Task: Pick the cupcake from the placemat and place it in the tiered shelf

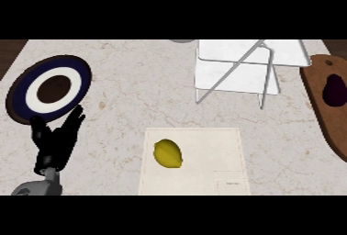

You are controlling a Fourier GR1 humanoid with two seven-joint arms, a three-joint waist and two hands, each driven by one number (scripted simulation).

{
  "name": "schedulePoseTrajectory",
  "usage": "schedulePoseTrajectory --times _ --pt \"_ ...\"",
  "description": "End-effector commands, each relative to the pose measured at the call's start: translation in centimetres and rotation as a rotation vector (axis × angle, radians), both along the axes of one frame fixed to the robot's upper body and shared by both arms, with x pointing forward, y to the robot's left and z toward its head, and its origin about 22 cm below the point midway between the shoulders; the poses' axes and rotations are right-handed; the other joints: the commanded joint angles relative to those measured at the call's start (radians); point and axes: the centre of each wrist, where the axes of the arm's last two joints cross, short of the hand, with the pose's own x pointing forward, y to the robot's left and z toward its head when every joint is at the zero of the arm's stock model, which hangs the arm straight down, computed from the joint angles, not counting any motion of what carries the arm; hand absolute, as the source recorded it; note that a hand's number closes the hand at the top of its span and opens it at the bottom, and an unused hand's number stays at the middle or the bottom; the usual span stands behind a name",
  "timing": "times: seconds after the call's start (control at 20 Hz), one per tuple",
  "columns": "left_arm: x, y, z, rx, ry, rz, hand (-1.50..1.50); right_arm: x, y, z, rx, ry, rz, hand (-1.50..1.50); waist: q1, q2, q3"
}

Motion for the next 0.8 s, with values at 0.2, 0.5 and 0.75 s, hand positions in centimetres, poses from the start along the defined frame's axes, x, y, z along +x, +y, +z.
schedulePoseTrajectory --times 0.2,0.5,0.75 --pt "-0.7 0.1 -1.1 -0.033 0.056 0.014 0.00 -2.8 -7.8 1.4 0.154 -0.082 -0.228 -1.50 -0.005 0.003 -0.008" --pt "-0.4 0.0 -1.6 -0.027 0.069 0.010 0.00 -6.6 -14.8 -0.8 0.177 -0.039 -0.193 -1.50 -0.022 0.001 -0.007" --pt "-2.1 0.0 -1.5 -0.035 0.062 0.000 0.00 -10.0 -20.0 -0.1 0.164 -0.061 -0.175 -1.50 -0.007 0.003 -0.007"
